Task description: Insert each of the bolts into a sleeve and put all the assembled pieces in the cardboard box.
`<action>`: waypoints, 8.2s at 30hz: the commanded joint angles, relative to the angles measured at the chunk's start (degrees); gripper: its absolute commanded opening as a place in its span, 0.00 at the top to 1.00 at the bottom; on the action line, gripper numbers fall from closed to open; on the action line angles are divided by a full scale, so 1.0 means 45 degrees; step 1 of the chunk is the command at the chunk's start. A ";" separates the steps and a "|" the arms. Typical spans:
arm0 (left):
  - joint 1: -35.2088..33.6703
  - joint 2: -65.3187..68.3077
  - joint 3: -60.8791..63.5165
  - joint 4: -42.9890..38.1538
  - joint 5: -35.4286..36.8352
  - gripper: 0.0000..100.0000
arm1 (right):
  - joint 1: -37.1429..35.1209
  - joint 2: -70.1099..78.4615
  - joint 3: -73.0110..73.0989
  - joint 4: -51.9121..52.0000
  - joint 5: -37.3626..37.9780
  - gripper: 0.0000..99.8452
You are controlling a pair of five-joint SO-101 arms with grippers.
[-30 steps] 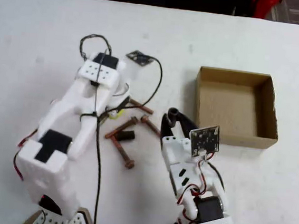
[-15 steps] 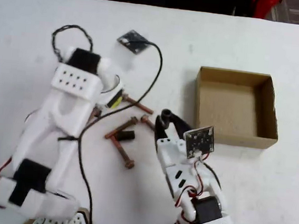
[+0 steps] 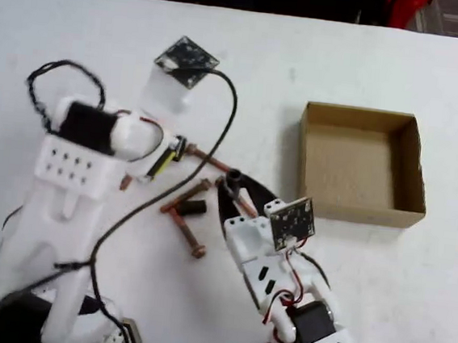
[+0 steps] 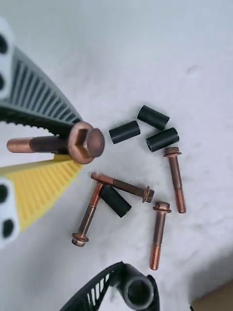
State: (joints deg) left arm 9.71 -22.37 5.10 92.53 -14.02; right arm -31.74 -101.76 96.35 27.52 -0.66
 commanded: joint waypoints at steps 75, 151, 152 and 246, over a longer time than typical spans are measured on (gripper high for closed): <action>0.3741 -1.2806 1.2366 -1.2737 0.5900 0.98 | -0.1436 -0.0303 0.0117 -0.1162 0.2637 0.98; 0.0440 -1.2825 1.2972 -1.2347 0.5802 0.61 | -0.0752 -0.0264 0.0117 -0.0342 0.2676 0.98; 0.0205 -1.2825 1.2523 -1.1643 0.5802 0.61 | -0.0694 -0.0244 0.0117 -0.0342 0.2657 0.98; -0.3702 -1.8295 2.0435 -0.6584 0.3888 0.98 | 0.7004 2.7985 -2.2994 0.6847 0.2774 0.78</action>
State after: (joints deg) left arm -6.64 -104.31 97.05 63.34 4.00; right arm 1.93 25.19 -1.76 54.95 11.03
